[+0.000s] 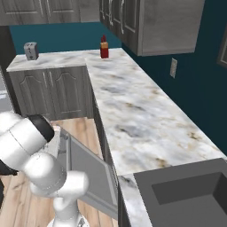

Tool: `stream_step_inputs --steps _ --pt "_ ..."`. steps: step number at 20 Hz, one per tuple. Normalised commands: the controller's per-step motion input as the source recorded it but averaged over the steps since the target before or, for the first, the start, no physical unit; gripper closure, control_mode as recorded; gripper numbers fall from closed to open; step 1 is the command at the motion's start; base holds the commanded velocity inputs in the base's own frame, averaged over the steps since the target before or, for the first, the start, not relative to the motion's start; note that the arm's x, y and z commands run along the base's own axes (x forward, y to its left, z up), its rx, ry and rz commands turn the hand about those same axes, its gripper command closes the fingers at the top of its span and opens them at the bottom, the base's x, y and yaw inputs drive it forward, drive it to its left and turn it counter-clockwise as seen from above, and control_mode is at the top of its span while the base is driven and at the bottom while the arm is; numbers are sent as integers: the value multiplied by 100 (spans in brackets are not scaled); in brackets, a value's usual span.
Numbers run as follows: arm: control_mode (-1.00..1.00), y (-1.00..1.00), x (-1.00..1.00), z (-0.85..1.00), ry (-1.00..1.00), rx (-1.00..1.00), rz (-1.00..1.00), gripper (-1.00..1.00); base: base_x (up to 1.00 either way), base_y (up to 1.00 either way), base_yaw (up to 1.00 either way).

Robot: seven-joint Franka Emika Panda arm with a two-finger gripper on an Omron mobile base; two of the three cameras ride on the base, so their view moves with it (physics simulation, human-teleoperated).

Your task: Open the dishwasher door and pull out the top rack.

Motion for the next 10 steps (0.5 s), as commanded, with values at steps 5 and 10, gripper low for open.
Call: stream_step_inputs --steps 5,10 --pt "-100 -19 11 -31 0 20 18 -100 0 0 0" --pt "-100 -16 15 -20 0 10 14 -100 0 0 0"
